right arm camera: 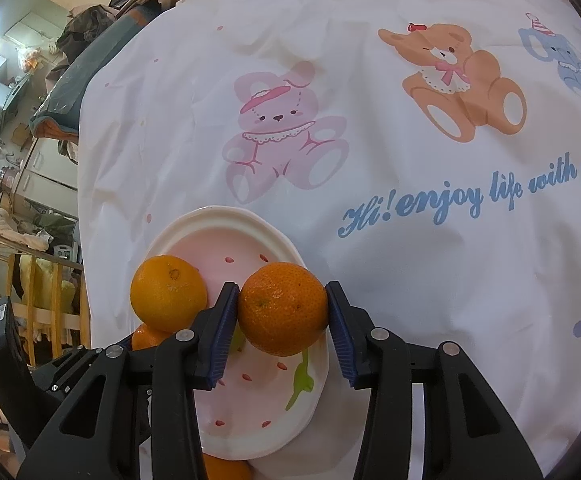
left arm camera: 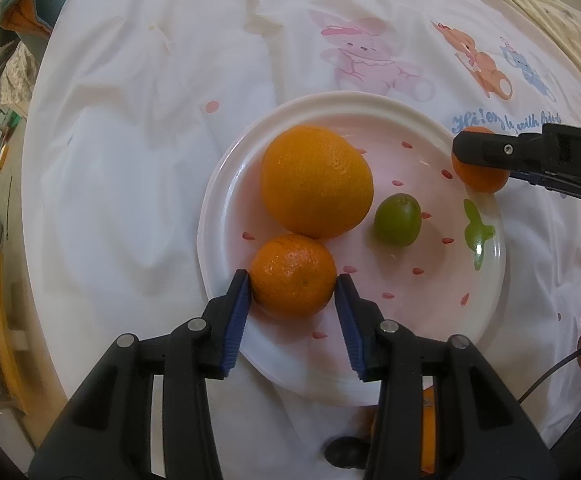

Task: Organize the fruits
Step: 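Lower both mandarins onto the plate and open both tools, then raise both open tools away from the plate toward the loose fruits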

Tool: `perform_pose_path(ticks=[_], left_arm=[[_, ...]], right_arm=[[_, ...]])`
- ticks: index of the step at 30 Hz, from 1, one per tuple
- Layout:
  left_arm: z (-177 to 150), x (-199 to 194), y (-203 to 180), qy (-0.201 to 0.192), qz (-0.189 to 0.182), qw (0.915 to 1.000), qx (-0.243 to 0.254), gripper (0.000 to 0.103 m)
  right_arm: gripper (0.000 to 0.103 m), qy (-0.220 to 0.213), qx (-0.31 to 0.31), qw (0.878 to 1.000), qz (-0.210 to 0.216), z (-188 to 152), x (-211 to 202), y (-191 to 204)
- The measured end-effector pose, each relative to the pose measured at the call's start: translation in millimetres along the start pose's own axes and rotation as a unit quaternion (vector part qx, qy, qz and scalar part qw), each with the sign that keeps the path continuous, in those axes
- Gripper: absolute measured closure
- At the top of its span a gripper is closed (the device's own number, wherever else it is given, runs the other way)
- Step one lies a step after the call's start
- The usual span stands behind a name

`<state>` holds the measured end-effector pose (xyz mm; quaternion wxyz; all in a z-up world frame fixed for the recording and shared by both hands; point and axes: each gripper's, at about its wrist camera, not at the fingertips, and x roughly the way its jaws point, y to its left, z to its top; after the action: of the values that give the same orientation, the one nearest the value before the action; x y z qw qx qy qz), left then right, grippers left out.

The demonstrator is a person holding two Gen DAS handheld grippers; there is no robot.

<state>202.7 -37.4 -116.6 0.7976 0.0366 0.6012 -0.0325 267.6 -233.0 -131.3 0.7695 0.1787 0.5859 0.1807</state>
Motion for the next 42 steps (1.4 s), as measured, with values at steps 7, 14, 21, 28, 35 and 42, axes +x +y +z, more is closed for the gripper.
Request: perform_pose_path(ticks=[7,14,21,28,35,42], left_arm=[[-0.2,-10.0,-0.8,-0.016,0.005,0.9999,-0.001,0.029],[-3.8,-13.9,6.0,-0.009,0.001,0.9999,-0.011,0.029],[-8.7,-24.5,9.2,-0.016,-0.005,0.9997,-0.02,0.029],[-15.3,-48.6,14.2,-0.038,-0.01,0.9988,-0.029,0.029],[-25.7,-80.3,16.2,-0.059,-0.029,0.9965,-0.051,0.029],[-52.0,-110.7,24.2,-0.079,-0.038,0.9936,-0.071,0.029]], right_arm=[[0.05,0.001,0.001,1.0,-0.004,0.8,-1.1,-0.3],[0.03,-0.013,0.007,1.0,0.009,1.7,-10.4,1.2],[0.017,-0.042,0.002,0.999,0.011,0.1,-34.5,6.2],[0.013,-0.059,0.0,0.998,0.017,-12.5,-61.4,12.2],[0.013,-0.088,-0.014,0.996,0.026,-33.8,-99.6,26.2],[0.013,-0.104,-0.028,0.993,0.037,-72.0,-129.8,37.5]])
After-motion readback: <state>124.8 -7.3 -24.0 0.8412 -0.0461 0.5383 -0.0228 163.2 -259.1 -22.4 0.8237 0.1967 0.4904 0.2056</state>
